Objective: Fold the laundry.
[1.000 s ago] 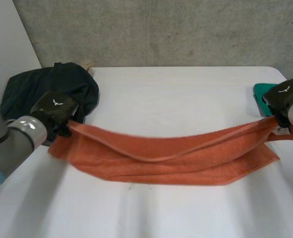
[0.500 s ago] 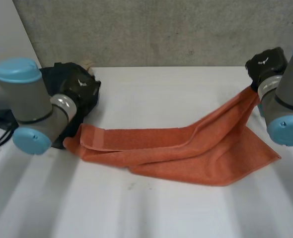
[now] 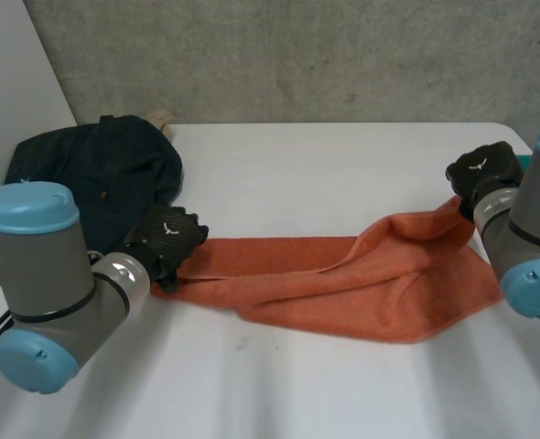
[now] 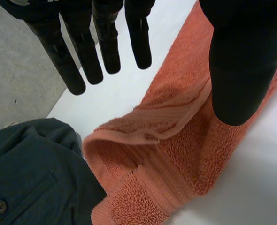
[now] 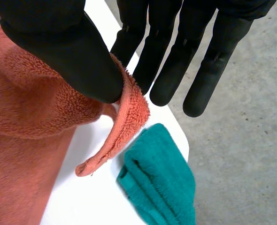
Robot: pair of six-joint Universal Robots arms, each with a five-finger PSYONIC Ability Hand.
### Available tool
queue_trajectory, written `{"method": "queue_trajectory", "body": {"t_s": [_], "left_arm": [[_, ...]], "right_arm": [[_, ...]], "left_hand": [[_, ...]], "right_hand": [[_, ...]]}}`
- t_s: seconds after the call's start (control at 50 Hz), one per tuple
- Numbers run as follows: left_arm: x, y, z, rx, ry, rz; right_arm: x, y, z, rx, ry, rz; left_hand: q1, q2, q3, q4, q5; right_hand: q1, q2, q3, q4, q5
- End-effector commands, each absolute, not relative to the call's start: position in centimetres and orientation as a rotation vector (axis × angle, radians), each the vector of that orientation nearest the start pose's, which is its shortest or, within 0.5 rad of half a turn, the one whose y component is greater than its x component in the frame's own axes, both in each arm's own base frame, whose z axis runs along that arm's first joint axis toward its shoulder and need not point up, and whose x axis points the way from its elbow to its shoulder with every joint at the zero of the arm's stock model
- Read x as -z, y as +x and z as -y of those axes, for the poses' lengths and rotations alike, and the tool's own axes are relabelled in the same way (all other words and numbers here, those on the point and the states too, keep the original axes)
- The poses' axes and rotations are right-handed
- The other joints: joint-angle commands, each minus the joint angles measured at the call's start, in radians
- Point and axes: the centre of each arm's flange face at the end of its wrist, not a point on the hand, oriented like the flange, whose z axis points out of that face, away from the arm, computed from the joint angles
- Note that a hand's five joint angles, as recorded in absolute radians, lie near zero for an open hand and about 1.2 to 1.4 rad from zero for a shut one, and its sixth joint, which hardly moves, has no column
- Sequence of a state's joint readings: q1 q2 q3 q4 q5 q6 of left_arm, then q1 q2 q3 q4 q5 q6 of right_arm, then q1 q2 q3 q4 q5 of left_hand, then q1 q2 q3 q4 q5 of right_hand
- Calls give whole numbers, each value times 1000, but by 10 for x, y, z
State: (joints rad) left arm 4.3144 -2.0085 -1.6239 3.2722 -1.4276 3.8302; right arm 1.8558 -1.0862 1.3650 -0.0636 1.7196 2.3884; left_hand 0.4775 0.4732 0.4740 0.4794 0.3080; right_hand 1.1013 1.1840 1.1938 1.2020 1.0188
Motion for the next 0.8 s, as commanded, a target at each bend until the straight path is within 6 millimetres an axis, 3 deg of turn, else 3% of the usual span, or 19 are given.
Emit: {"method": "queue_trajectory", "body": {"t_s": [0.02,0.24,0.32,0.4,0.46,0.52,0.58,0.6,0.66,0.68,0.72,0.8], "left_arm": [[-148,-271,281,1782,1409,-2075],[-134,-276,302,1771,1409,-2076],[-133,-277,306,1774,1405,-2075],[-133,-274,315,1776,1378,-2074],[-137,-272,318,1782,1356,-2064],[-159,-271,319,1838,1317,-2033],[-209,-268,311,1960,1257,-1942],[-222,-266,309,1988,1239,-1921],[-266,-260,297,2093,1167,-1876],[-276,-258,294,2115,1148,-1872],[-304,-248,287,2173,1082,-1859],[-335,-231,276,2210,1020,-1885]], "right_arm": [[-194,220,335,2115,-1264,-2546],[-183,218,330,2076,-1278,-2557],[-180,218,329,2067,-1284,-2560],[-178,217,327,2060,-1286,-2564],[-178,217,327,2057,-1287,-2565],[-193,216,325,2107,-1269,-2546],[-219,211,323,2202,-1255,-2511],[-238,205,320,2254,-1236,-2503],[-265,194,313,2300,-1240,-2506],[-285,188,307,2338,-1248,-2495],[-306,184,300,2384,-1261,-2466],[-343,183,279,2437,-1326,-2373]], "left_hand": [[159,163,162,157,154],[288,292,291,286,283],[472,477,476,471,467],[917,922,921,916,912],[919,923,922,917,914],[919,923,922,917,914],[919,923,922,917,914],[919,923,922,917,914],[919,923,922,917,914],[919,923,922,917,914],[919,923,922,917,914],[919,923,922,917,914]], "right_hand": [[295,212,202,194,203],[295,212,202,194,203],[295,212,202,194,203],[295,212,202,194,203],[295,212,202,194,203],[295,212,202,194,203],[295,212,202,194,203],[295,212,202,194,203],[295,212,202,194,203],[295,212,202,194,203],[295,212,202,194,203],[295,212,202,194,203]]}}
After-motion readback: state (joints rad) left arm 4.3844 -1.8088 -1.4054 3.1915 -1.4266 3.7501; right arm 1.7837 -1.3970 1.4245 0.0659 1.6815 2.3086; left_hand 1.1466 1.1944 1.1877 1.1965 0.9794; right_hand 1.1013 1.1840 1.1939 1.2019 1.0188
